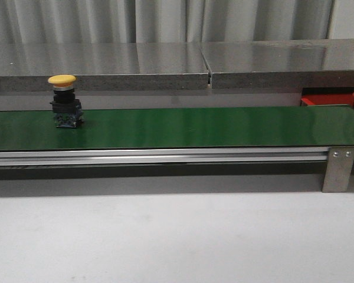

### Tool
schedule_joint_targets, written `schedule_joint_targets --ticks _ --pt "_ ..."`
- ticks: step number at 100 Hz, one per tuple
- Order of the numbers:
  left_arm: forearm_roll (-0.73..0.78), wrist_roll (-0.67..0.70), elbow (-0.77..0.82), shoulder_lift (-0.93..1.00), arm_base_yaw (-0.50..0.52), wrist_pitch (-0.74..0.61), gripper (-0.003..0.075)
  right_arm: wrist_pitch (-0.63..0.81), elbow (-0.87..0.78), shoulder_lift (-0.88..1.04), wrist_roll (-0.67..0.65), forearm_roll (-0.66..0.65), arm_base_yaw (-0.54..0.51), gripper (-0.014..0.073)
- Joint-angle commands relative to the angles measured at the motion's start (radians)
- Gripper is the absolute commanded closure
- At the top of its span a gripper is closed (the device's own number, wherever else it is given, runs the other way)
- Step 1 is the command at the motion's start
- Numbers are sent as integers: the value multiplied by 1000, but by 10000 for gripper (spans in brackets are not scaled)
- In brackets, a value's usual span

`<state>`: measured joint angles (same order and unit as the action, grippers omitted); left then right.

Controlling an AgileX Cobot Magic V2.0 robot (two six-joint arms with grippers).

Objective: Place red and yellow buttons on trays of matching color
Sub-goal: 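Lower the red button onto the belt and open the left gripper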

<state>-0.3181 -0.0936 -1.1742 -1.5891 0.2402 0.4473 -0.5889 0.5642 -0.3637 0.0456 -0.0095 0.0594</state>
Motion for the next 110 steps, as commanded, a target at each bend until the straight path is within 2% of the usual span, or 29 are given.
schedule_joint_targets --ticks 1,27,34,38,39,45,50,60,81,88,92,94,95,107,110 --pt "12 1 -11 31 -6 -75 501 70 26 -5 7 -10 -2 662" --pt "14 1 -8 -52 -6 -71 491 70 26 -5 7 -10 -2 662" --pt "14 1 -8 -57 -6 -76 433 70 26 -5 7 -10 -2 662" --pt "14 1 -8 -57 -6 -76 356 70 26 -5 7 -10 -2 662" --pt "14 1 -8 -57 -6 -76 356 70 26 -5 7 -10 -2 662" --pt "14 1 -11 -57 -6 -76 222 70 26 -5 7 -10 -2 662" --pt "14 1 -12 -53 -6 -78 156 70 26 -5 7 -10 -2 662" --pt "0 1 -12 -33 -8 -81 143 70 26 -5 7 -10 -2 662" --pt "9 -12 -12 75 -9 -85 222 70 26 -5 7 -10 -2 662" --pt "12 -55 -12 120 -19 -66 292 70 26 -5 7 -10 -2 662" --pt "12 -79 -8 148 -32 -57 363 70 26 -5 7 -10 -2 662" --pt "15 -87 -3 168 -41 -55 423 70 26 -5 7 -10 -2 662" --pt "15 -90 -1 168 -41 -55 423 70 26 -5 7 -10 -2 662" --pt "45 -107 45 254 -91 -60 736 70 26 -5 7 -10 -2 662" --pt "67 -107 61 279 -107 -61 736 70 26 -5 7 -10 -2 662"
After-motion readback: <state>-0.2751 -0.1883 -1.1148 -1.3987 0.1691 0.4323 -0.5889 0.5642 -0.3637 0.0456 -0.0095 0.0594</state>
